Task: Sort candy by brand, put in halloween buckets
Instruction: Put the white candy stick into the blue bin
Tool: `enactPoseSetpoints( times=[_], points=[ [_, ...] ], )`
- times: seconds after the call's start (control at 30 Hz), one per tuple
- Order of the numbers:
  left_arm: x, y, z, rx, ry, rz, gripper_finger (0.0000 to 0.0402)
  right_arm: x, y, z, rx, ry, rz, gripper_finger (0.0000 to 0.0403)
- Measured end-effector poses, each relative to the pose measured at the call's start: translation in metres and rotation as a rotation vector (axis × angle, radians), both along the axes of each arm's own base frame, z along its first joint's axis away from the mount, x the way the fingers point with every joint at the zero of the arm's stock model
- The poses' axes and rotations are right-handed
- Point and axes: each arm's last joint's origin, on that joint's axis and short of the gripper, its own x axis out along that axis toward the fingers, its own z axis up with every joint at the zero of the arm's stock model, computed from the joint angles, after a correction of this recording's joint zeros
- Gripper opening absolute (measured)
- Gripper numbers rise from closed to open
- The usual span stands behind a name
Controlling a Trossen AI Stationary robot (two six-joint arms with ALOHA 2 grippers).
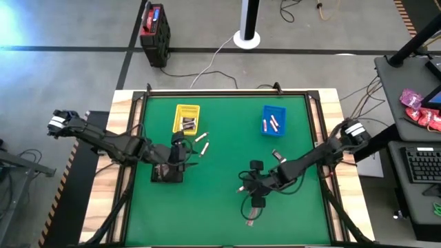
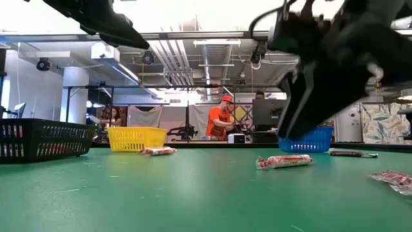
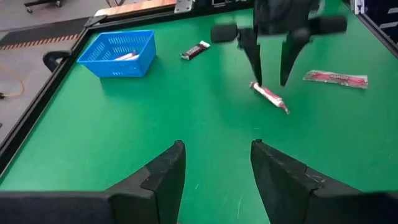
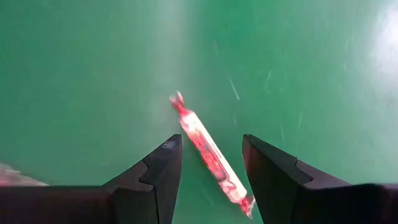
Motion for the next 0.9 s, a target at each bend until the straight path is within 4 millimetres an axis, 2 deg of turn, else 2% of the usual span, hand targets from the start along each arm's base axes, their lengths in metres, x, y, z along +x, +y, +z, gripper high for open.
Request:
enactPoseSetpoints(
  times=[0.17,0.3,0.67,0.9],
  points=[
    [0.000,-0.001,0.000,-0.010,-0.005,0.004,0.0166,0.002,0.001,-0.018,-0.007,0.052,-0.029,0.0161],
    [0.000,-0.001,0.000,-0.010,-0.005,0.005,0.0166,0.002,0.001,-0.023,-0.011,0.067,-0.028,0.0147],
    [0.000,-0.001,0.000,-0.010,-0.005,0.005,0.0166,0.001,0.001,-0.024,-0.013,0.098,-0.001,0.0028],
    [0.000,-0.001,-0.001,-0.010,-0.003,0.005,0.0166,0.001,0.001,-0.023,-0.008,0.096,-0.009,0.0035]
  ],
)
